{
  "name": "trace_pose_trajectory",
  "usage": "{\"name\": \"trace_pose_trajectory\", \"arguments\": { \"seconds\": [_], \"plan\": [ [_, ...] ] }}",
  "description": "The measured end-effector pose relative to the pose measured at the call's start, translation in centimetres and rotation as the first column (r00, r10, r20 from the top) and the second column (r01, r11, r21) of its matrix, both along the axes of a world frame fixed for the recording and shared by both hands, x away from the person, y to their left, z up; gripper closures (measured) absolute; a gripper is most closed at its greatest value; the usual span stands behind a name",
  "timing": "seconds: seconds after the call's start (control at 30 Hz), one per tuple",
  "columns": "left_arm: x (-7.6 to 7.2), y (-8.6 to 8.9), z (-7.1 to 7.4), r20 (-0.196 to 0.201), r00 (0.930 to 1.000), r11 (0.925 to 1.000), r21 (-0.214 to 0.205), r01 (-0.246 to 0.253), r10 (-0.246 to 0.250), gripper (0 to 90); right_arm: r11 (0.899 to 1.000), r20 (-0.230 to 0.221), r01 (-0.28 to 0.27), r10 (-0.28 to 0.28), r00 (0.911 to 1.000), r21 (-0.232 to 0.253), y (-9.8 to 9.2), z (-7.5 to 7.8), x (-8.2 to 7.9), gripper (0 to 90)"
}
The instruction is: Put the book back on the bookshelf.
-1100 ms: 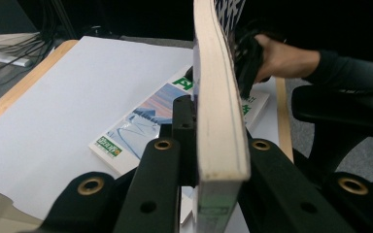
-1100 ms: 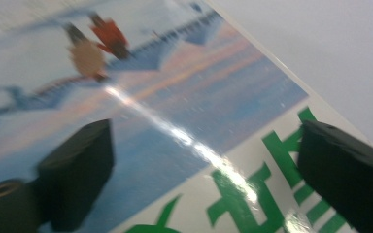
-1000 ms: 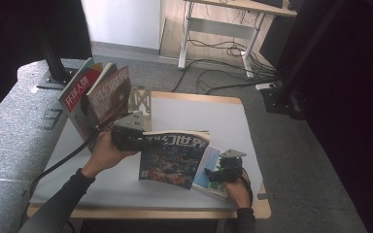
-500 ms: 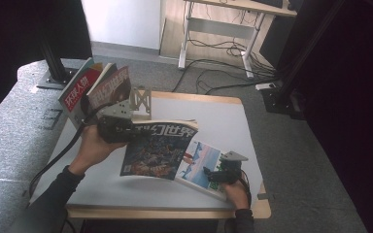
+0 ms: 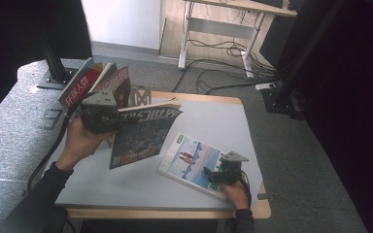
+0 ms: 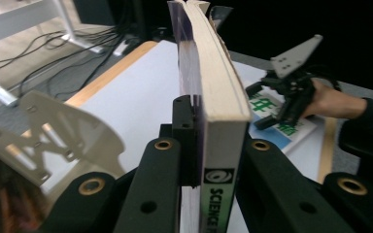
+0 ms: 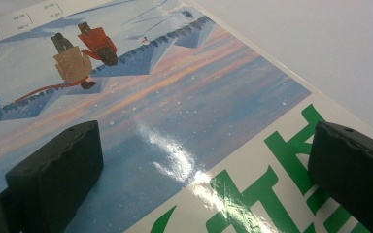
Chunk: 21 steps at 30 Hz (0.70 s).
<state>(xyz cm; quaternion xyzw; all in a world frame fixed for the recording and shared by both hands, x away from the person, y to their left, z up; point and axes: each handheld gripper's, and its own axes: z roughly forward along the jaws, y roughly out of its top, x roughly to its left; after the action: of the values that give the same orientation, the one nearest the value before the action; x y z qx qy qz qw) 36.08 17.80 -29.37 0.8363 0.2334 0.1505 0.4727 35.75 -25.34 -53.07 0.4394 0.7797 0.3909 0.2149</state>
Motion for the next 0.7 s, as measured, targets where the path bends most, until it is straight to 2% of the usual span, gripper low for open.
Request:
{"name": "trace_pose_trajectory", "arguments": {
  "seconds": [0.13, 0.33, 0.57, 0.7],
  "plan": [
    [0.4, 0.8, 0.1, 0.000, 0.9995, 0.9995, 0.000, -0.033, 0.033, 82.6, 1.000, 0.000, -0.002, 0.002, 1.0000, 0.000, 0.0, 0.0, 0.0, 0.0],
    [0.6, 2.4, 0.2, -0.009, 0.9959, 0.9952, -0.038, -0.090, 0.089, 82.6, 1.000, 0.003, -0.002, 0.002, 1.0000, 0.002, -0.1, 0.0, 0.0, 0.0],
    [0.7, 4.1, 0.6, -0.011, 0.9843, 0.9831, -0.048, -0.177, 0.176, 82.6, 1.000, 0.005, -0.003, 0.003, 1.0000, 0.004, -0.1, -0.1, 0.0, 0.0],
    [0.9, 5.0, 0.7, -0.011, 0.9733, 0.9719, -0.052, -0.230, 0.229, 82.6, 1.000, 0.005, -0.003, 0.003, 1.0000, 0.005, -0.1, -0.1, 0.0, 0.0]
  ]
}}
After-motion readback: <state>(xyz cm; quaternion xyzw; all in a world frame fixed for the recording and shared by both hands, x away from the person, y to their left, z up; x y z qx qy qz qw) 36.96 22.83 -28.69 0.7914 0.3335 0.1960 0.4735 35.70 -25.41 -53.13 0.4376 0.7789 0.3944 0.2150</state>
